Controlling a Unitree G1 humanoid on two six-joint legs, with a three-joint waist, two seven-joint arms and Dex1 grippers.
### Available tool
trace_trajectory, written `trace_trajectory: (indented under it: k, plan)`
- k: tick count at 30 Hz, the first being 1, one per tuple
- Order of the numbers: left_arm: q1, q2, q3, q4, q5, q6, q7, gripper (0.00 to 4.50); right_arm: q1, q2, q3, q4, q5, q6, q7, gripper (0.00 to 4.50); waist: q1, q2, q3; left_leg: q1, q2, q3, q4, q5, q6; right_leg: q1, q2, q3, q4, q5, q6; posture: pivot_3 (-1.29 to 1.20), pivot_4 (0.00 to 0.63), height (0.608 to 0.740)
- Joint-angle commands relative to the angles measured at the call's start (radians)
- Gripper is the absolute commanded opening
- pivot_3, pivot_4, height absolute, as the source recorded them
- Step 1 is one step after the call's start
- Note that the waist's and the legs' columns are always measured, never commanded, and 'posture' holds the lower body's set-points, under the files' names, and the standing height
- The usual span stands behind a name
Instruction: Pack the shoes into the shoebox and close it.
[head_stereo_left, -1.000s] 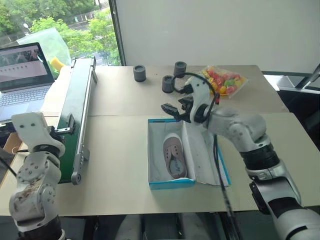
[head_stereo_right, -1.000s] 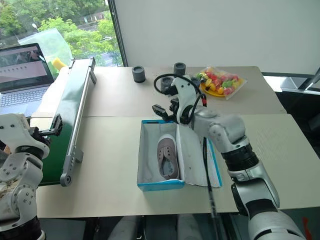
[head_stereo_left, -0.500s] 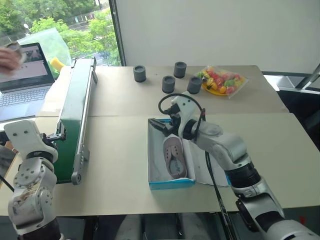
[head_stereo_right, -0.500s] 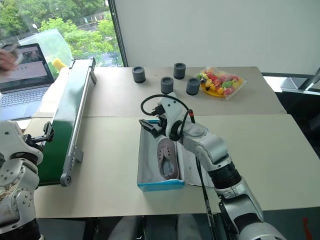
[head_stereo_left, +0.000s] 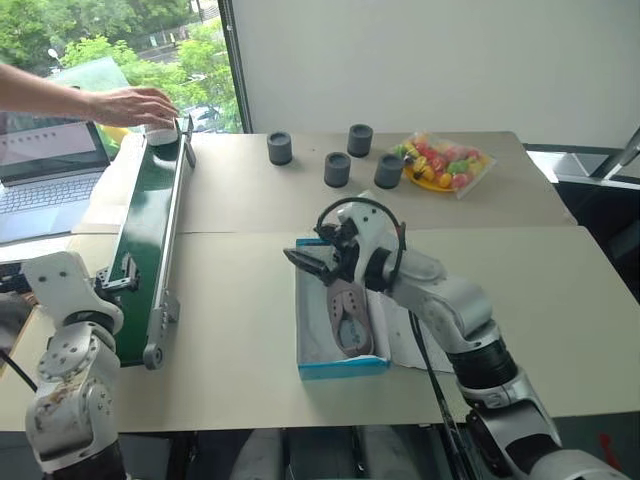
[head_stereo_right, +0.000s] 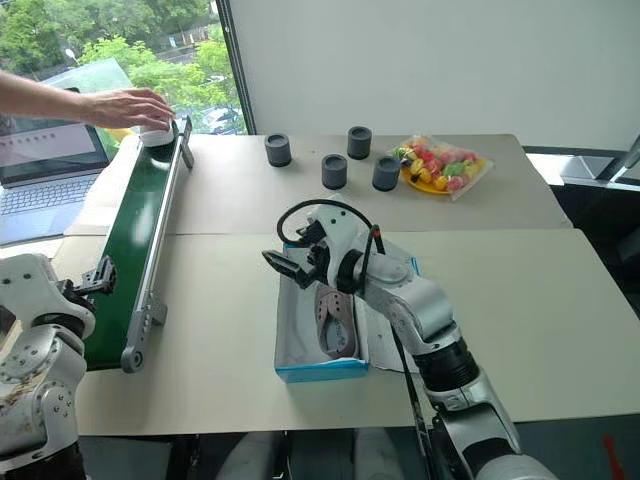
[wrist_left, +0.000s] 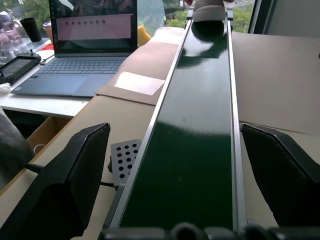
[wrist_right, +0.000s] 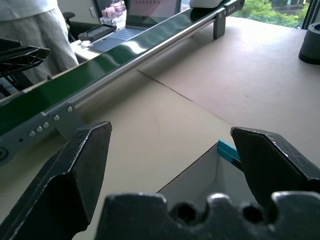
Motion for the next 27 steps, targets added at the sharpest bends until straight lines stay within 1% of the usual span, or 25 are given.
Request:
trace_trajectory:
  k: [1,4,8,12,15,18,24,27]
  plan:
    - [-0.018,0.006,-0.012,-0.011,0.013,-0.009,0.001,4.50,-0.007,-0.017,0.008,-0.055,-0.049,-0.081,0.063,4.49,0.000,0.000,0.000,0.000,0.000,0.000,0.000,0.000,0.000,0.000,0.000,0.000,0.000,0.000,0.000,0.00,0.150,0.740]
    - [-0.023,0.005,-0.022,-0.004,0.011,-0.005,0.000,4.50,0.002,-0.037,0.007,-0.075,-0.051,-0.087,0.122,4.49,-0.001,0.000,0.000,0.000,0.000,0.000,0.000,0.000,0.000,0.000,0.000,0.000,0.000,0.000,0.000,0.00,0.150,0.740]
    - [-0.023,0.006,-0.028,0.013,0.008,-0.008,-0.006,4.50,0.010,-0.049,0.016,-0.097,-0.061,-0.077,0.161,4.49,-0.001,0.000,0.000,0.000,0.000,0.000,0.000,0.000,0.000,0.000,0.000,0.000,0.000,0.000,0.000,0.00,0.150,0.740]
    - [-0.034,0.017,-0.042,0.021,-0.001,0.024,-0.016,4.50,0.024,-0.043,0.017,-0.124,-0.071,-0.057,0.157,4.49,0.001,0.000,0.000,0.000,0.000,-0.001,0.000,0.000,0.000,0.000,0.000,0.000,0.000,0.000,0.000,0.00,0.150,0.740]
    - [-0.051,0.021,-0.034,0.017,-0.011,0.065,-0.010,4.50,0.033,-0.036,0.011,-0.145,-0.067,-0.032,0.144,4.49,0.001,0.000,0.000,0.000,0.000,-0.001,0.000,0.000,0.000,0.000,0.000,0.000,0.000,0.000,0.000,0.00,0.150,0.740]
    - [-0.071,0.042,-0.022,0.029,-0.015,0.102,-0.016,4.50,0.038,-0.031,0.017,-0.181,-0.048,-0.019,0.165,4.49,0.001,0.000,0.000,0.000,0.000,-0.001,0.000,0.000,0.000,0.000,0.000,0.000,0.000,0.000,0.000,0.00,0.150,0.740]
    - [-0.101,0.058,-0.037,0.062,-0.010,0.121,-0.037,4.50,0.076,-0.091,0.063,-0.206,-0.072,-0.077,0.277,4.49,0.002,0.000,0.000,0.000,0.000,-0.001,0.000,0.000,0.000,0.000,0.000,0.000,0.000,0.000,0.000,0.00,0.150,0.740]
    - [-0.103,0.056,-0.034,0.069,-0.008,0.122,-0.038,4.50,0.086,-0.105,0.078,-0.204,-0.089,-0.101,0.306,4.49,0.000,0.000,0.000,0.000,0.000,-0.001,0.000,0.000,0.000,0.000,0.000,0.000,0.000,0.000,0.000,0.00,0.150,0.740]
